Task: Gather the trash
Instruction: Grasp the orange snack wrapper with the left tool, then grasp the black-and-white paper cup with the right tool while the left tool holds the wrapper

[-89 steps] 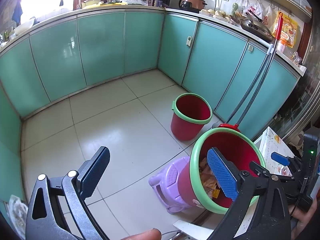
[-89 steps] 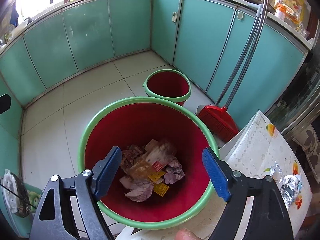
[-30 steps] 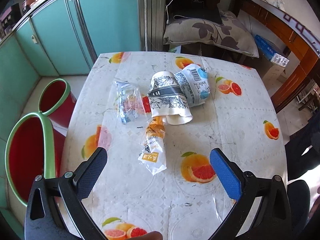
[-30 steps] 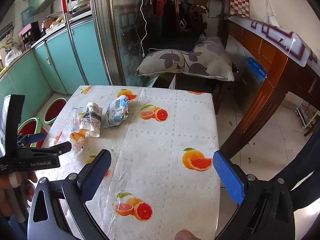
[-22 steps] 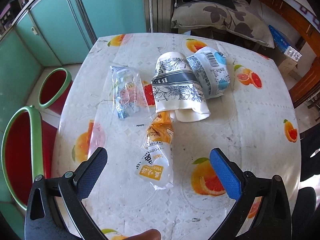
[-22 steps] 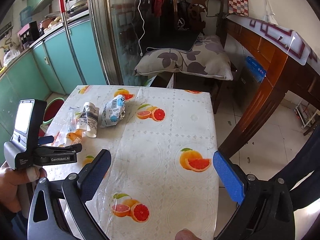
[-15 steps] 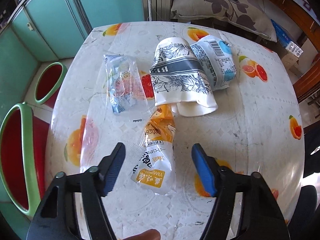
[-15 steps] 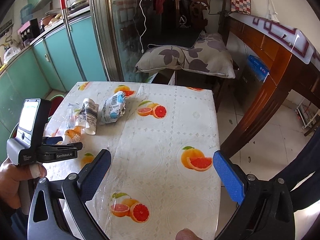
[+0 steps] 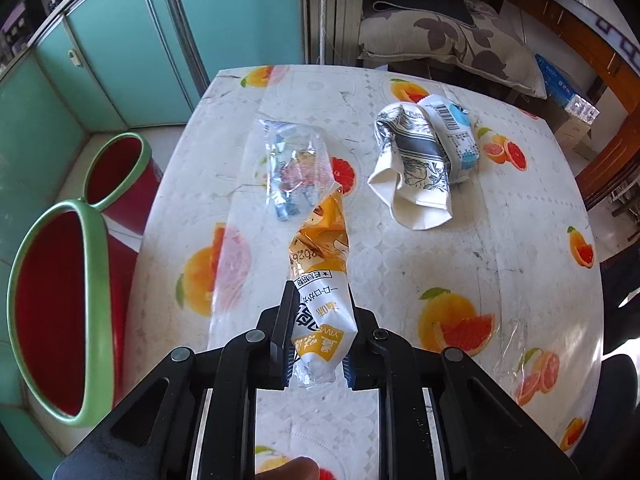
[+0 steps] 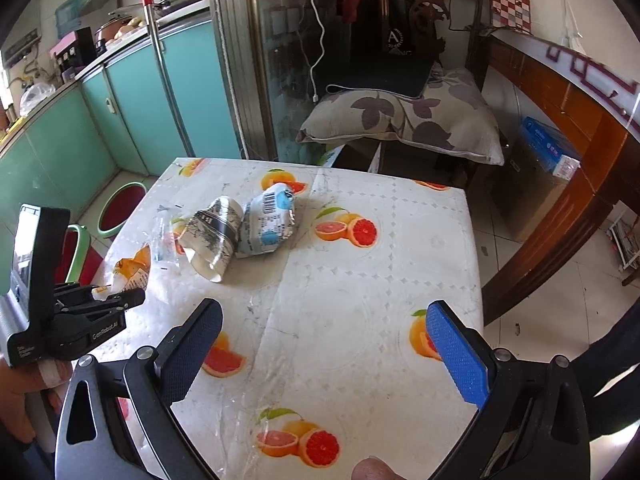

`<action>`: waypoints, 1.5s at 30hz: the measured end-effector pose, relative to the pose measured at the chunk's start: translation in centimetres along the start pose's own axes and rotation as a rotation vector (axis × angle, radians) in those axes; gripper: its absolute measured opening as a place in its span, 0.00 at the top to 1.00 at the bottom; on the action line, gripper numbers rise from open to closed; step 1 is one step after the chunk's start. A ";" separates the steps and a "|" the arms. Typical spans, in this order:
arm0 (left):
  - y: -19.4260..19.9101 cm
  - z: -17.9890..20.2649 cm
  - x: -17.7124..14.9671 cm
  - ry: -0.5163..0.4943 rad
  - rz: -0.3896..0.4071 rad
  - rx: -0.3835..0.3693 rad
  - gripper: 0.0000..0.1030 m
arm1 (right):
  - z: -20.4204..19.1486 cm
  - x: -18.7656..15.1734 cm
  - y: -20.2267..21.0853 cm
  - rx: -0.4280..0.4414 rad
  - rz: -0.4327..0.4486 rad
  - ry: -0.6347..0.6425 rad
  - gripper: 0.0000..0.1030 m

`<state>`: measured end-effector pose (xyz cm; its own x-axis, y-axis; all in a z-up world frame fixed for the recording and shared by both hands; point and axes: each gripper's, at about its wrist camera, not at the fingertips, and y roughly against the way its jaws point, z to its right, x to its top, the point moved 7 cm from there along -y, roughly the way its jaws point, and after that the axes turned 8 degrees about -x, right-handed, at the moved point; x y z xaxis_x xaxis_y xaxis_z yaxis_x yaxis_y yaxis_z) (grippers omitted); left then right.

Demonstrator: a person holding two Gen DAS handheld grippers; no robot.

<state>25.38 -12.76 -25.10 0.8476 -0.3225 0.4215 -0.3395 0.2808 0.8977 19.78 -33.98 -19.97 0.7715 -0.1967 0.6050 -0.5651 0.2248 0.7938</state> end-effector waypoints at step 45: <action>11.0 -14.0 -6.0 0.211 0.180 0.060 0.83 | -15.5 3.7 -16.9 -0.114 -0.218 0.025 0.44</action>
<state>22.29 4.96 -19.53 0.8354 -0.0754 0.5444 -0.5106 0.2601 0.8195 36.70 -23.73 -32.16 0.8794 -0.2290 0.4174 -0.3491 0.2859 0.8924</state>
